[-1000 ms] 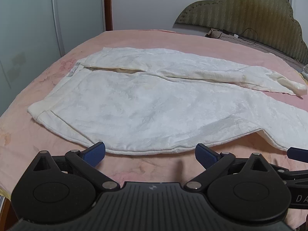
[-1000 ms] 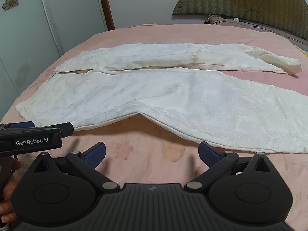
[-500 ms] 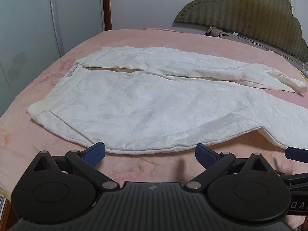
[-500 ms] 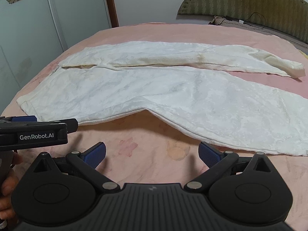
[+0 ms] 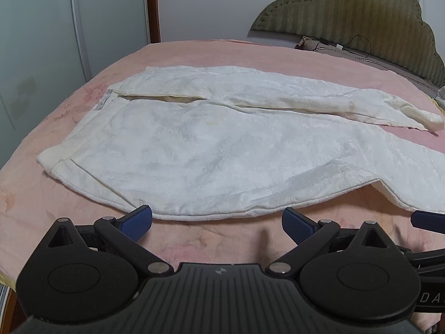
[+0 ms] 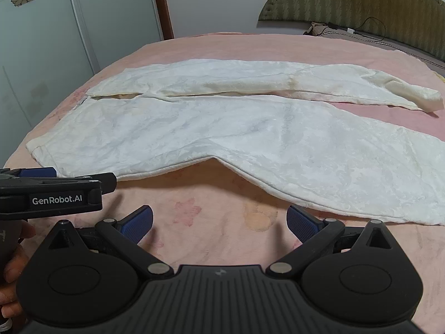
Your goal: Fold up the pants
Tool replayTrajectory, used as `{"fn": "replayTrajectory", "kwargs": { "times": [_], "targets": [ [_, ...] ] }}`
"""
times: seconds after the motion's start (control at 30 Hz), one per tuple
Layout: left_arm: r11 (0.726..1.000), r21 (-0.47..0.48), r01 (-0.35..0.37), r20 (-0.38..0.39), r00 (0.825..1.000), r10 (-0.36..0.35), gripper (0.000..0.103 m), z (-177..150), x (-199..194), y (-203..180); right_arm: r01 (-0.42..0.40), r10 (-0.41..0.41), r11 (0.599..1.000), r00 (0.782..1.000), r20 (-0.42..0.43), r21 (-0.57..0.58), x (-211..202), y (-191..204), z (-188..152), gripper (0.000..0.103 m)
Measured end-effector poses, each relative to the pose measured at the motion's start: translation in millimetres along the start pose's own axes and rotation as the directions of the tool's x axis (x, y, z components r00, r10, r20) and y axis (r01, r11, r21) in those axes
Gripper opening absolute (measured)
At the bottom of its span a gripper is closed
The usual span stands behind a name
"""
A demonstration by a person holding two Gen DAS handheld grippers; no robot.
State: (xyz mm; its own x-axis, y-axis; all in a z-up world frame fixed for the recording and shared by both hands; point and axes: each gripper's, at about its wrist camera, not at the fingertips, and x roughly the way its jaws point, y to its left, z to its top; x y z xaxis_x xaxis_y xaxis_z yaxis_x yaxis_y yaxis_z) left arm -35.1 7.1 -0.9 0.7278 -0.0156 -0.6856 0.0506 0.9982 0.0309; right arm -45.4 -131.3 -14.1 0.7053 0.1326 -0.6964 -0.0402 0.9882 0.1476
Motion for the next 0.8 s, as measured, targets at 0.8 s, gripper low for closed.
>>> {"fn": "replayTrajectory", "kwargs": {
  "times": [0.8],
  "targets": [
    [1.0, 0.002, -0.008, 0.005, 1.0, 0.008, 0.101, -2.8, 0.6, 2.6, -0.01, 0.01, 1.0, 1.0, 0.0, -0.018, 0.3, 5.3, -2.3, 0.103]
  ]
}}
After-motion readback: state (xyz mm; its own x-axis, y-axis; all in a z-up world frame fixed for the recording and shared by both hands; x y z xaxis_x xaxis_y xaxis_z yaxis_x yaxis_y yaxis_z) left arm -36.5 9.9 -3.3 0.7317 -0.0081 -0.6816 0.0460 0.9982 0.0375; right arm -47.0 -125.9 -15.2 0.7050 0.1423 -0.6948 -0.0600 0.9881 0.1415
